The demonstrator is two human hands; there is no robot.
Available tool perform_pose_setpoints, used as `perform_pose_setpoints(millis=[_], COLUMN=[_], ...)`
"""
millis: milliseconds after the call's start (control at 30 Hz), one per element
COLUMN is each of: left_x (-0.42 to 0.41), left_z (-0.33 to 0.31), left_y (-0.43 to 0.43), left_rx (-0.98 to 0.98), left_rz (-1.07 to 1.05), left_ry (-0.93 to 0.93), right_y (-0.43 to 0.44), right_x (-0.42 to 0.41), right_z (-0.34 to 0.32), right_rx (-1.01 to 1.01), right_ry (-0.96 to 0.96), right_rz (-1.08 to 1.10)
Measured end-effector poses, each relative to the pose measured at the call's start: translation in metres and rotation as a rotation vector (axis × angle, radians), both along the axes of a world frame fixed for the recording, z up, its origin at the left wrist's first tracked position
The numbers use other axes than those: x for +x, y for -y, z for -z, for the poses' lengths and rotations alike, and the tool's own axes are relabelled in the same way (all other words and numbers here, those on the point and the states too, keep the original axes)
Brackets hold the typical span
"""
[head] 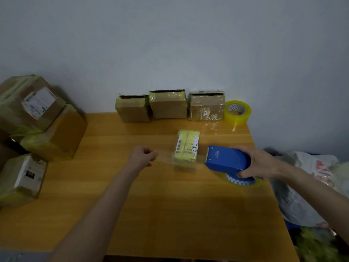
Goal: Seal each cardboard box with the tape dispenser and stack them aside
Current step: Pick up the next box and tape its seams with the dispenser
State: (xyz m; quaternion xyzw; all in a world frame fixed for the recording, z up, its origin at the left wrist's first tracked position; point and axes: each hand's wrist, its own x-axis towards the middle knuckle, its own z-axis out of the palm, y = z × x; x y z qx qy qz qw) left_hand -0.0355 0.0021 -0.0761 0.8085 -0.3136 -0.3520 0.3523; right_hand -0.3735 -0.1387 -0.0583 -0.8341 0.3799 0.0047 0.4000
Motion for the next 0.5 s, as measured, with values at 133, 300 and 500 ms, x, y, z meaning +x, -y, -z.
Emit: perform_pose_setpoints(millis=[133, 300, 500], left_x=[0.002, 0.003, 0.006], left_z=[0.009, 0.017, 0.025], left_y=[0.003, 0.009, 0.012], left_rx=[-0.014, 0.007, 0.032], left_rz=[-0.010, -0.020, -0.025], left_ry=[-0.006, -0.008, -0.015], right_y=[0.002, 0.005, 0.008], right_x=[0.002, 0.005, 0.012], right_z=[0.008, 0.017, 0.021], right_rx=[-0.010, 0.003, 0.016], right_ry=[-0.018, -0.031, -0.057], right_rz=[0.019, 0.037, 0.054])
